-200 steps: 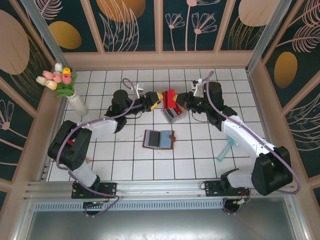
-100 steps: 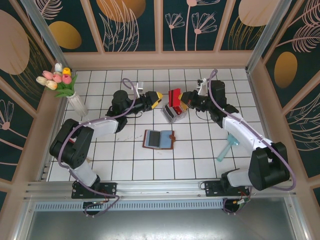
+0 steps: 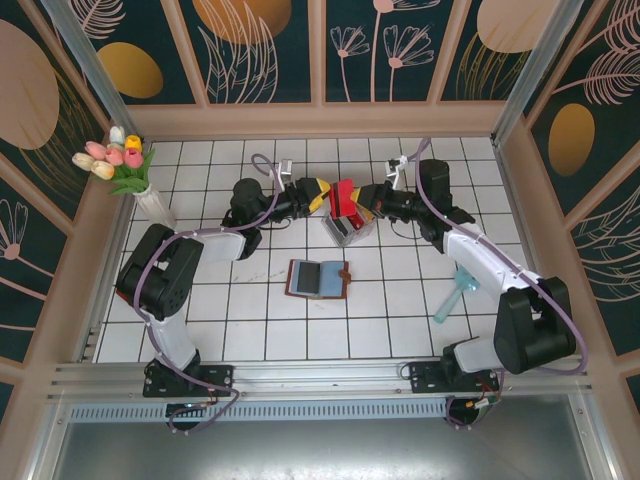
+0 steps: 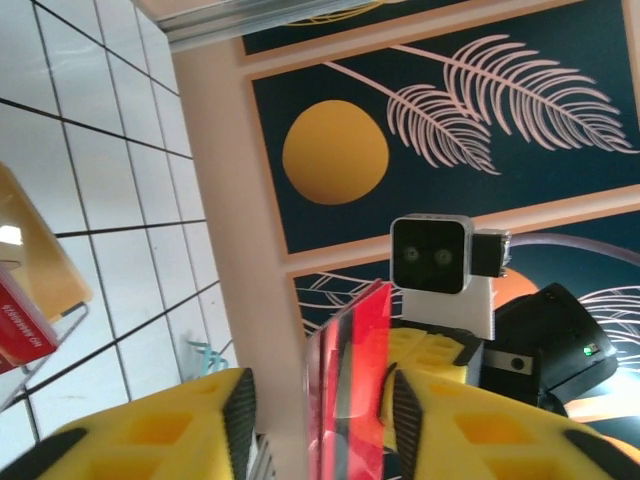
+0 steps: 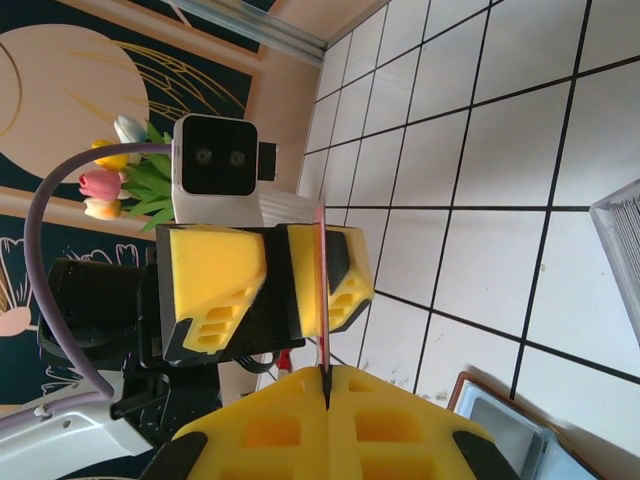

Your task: Put the credit cards into the card holder

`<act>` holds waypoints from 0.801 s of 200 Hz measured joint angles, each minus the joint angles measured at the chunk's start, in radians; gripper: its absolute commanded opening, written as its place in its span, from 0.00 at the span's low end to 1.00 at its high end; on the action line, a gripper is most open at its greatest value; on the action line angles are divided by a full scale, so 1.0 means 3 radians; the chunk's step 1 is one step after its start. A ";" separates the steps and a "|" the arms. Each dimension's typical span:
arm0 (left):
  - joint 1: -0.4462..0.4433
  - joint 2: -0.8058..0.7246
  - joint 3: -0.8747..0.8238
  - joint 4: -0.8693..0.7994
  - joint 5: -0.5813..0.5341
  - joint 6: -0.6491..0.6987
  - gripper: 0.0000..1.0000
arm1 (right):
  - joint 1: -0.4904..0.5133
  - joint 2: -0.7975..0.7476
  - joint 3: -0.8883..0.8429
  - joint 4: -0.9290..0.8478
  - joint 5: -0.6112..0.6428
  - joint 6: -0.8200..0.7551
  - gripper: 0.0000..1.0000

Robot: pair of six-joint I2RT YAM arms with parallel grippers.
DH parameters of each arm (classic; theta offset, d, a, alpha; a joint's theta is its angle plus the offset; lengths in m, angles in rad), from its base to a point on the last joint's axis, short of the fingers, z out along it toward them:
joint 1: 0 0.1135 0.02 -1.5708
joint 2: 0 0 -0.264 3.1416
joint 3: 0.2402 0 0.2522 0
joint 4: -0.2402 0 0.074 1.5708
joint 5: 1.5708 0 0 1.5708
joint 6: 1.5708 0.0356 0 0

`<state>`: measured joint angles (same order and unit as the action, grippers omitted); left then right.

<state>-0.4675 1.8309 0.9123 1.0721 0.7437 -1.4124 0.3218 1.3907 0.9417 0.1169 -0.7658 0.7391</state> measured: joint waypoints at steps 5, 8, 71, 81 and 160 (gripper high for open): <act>0.0000 0.0000 0.0000 0.0020 0.0004 -0.0005 0.38 | -0.0001 0.0004 0.0000 0.0009 -0.0006 0.0001 0.00; 0.0000 0.0000 0.0000 0.0032 0.0004 -0.0014 0.37 | -0.0001 0.0006 0.0000 0.0013 -0.0010 0.0001 0.00; 0.0000 0.0000 0.0000 0.0107 0.0028 -0.0075 0.18 | -0.0003 0.0056 0.0000 0.0070 -0.0051 0.0010 0.00; 0.0000 0.0000 0.0000 0.0107 0.0027 -0.0080 0.15 | -0.0005 0.0056 0.0000 0.0075 -0.0051 0.0010 0.00; 0.0000 0.0000 -0.0011 0.0156 0.0024 -0.0090 0.03 | -0.0048 0.0056 -0.0014 0.0100 -0.0099 0.0064 0.03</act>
<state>-0.4675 1.8309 0.9089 1.1191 0.7509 -1.4395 0.3073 1.4075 0.9375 0.1471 -0.7956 0.7582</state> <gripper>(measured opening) 0.073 0.053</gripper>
